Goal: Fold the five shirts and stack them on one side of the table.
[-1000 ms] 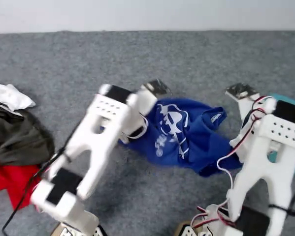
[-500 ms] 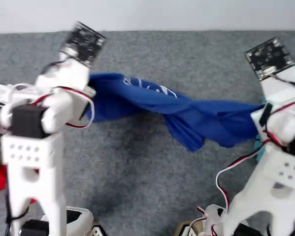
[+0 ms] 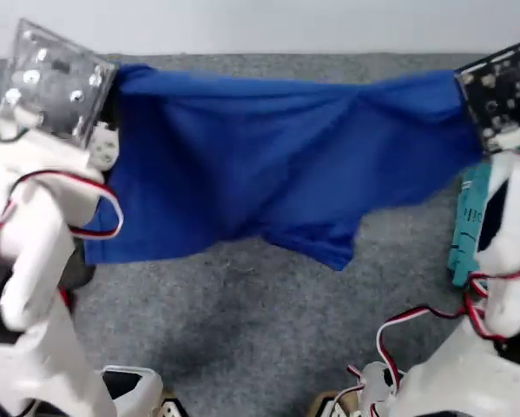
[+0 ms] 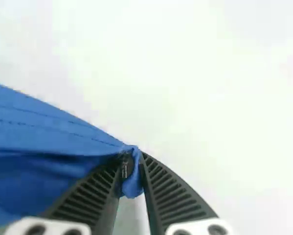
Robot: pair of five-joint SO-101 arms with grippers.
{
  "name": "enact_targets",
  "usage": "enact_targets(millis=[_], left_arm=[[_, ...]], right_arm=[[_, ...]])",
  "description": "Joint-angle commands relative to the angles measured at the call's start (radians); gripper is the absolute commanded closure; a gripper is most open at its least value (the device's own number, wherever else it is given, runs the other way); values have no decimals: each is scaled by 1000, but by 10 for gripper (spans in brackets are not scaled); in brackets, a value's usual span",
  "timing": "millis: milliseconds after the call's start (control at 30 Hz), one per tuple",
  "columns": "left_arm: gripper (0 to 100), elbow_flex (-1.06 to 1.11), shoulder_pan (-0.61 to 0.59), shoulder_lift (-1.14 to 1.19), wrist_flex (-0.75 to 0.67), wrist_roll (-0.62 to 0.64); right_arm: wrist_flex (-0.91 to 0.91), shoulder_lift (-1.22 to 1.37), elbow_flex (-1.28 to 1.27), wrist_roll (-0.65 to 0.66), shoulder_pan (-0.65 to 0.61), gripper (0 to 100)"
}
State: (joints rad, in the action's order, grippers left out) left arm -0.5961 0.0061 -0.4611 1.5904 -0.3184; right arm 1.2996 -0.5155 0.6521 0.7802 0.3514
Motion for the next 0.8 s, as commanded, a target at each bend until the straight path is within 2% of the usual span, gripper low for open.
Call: enact_targets(millis=[0, 133, 367, 600, 767], left_arm=[[985, -76, -9, -25, 64, -64], [985, -128, -9, -26, 167, -84], [985, -102, -5, -64, 166, -83], [985, 186, 17, -284, 166, -89], [985, 386, 14, -468, 166, -155]], right_arm=[[-148, -8, 69, 0, 13, 988], [-191, -15, 112, 46, 13, 988], [-165, -15, 278, 110, 15, 988], [-84, -15, 442, 163, 18, 988], [-31, -16, 534, 210, 19, 988]])
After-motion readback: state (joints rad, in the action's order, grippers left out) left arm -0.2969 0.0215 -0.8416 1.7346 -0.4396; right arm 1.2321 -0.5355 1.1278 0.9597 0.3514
